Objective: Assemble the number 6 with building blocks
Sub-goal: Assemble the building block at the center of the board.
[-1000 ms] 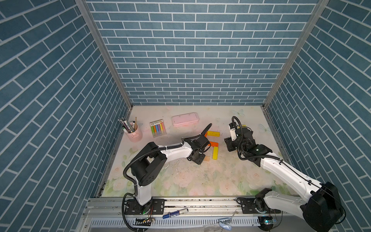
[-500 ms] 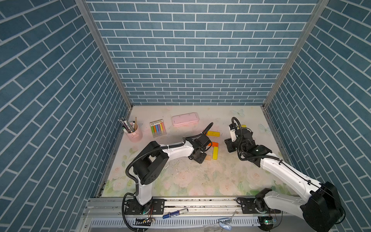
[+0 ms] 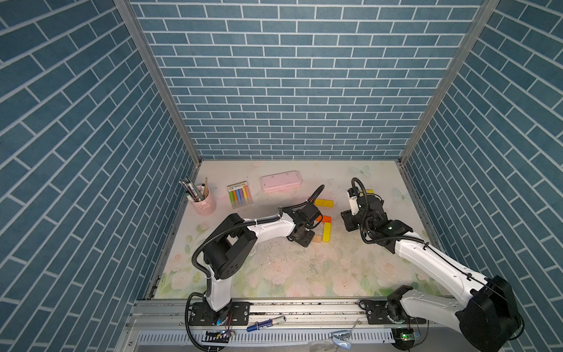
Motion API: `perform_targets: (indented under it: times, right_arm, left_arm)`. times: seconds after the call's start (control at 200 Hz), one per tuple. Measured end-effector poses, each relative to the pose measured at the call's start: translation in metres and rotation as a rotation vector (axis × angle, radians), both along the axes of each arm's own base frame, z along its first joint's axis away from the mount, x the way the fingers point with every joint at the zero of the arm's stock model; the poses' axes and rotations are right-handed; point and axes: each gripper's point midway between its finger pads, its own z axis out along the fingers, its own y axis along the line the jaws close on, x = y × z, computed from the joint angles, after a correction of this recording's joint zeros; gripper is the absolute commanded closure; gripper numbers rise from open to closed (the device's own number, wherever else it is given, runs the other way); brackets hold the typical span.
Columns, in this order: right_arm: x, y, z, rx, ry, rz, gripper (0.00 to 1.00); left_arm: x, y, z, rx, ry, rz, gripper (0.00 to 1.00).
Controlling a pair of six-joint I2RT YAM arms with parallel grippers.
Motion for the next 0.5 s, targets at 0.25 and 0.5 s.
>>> perform_targets:
  times: [0.25,0.5]
  right_arm:
    - [-0.0002,-0.0008,-0.0006,-0.002,0.003,-0.002,0.57]
    - [-0.0009,-0.0007,-0.0014,-0.002,0.007,0.0,0.57]
  left_arm:
    - [-0.0012,-0.0008,-0.0009,-0.003,0.007,-0.002,0.57]
    - [0.0001,-0.0029,-0.0001,-0.008,0.007,-0.003,0.57]
